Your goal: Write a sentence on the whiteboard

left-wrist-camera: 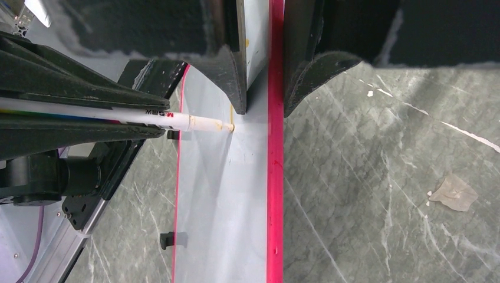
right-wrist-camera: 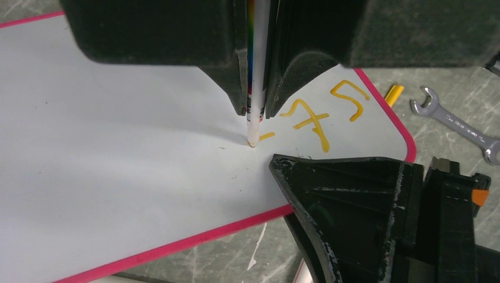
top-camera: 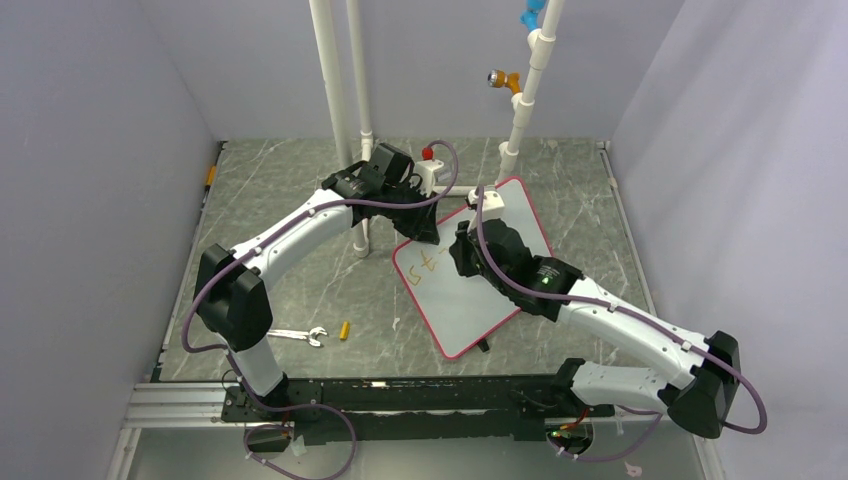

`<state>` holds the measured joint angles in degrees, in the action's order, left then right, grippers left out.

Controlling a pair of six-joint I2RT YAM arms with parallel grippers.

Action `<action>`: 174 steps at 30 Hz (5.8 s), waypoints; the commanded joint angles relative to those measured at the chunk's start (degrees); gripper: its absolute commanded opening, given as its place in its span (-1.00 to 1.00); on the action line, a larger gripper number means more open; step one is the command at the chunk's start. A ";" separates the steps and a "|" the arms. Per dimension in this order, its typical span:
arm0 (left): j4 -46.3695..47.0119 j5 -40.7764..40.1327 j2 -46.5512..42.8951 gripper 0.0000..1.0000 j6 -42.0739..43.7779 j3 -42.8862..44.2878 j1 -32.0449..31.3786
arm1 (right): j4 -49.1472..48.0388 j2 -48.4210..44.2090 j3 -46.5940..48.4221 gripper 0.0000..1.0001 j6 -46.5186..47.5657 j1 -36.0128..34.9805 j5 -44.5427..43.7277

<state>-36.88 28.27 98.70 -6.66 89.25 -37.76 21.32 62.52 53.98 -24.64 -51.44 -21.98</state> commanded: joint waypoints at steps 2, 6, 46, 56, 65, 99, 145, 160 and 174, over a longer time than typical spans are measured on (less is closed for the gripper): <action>1.88 -1.44 -2.58 -1.00 2.52 0.56 -0.42 | -3.66 0.97 2.34 -1.00 0.50 0.14 2.44; 1.82 -1.40 -2.55 -1.00 2.44 0.66 -0.41 | -4.34 1.32 2.36 -1.00 0.51 0.11 3.56; 1.95 -1.64 -2.91 -1.00 2.42 0.88 -0.59 | 5.90 -3.04 2.79 -1.00 -2.17 -1.60 -5.34; 1.56 -2.06 -3.16 -1.00 2.69 0.94 -0.81 | 4.79 -3.30 7.58 -1.00 0.74 -1.35 -6.14; 1.45 -2.32 -3.48 -1.00 2.88 0.92 -0.91 | 2.95 -0.90 6.46 -1.00 -0.69 -1.08 -4.84; 1.35 -2.33 -3.69 -1.00 3.14 0.93 -1.23 | 4.42 -3.38 -4.43 -1.00 -6.00 0.20 -1.77; 1.20 -2.56 -3.59 -1.00 3.32 0.92 -1.31 | 2.39 3.00 6.59 -1.00 -1.99 3.73 -2.83; 1.20 -2.68 -3.68 -1.00 3.32 0.92 -1.27 | 5.52 -0.43 1.42 -1.00 -4.54 4.59 -1.42; 1.18 -2.74 -3.87 -1.00 3.36 0.92 -1.29 | 3.88 -2.49 0.08 -1.00 -4.94 4.57 4.15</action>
<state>-37.54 27.11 97.95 -6.50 89.25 -38.50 27.05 60.84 54.00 -29.36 -47.03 -21.54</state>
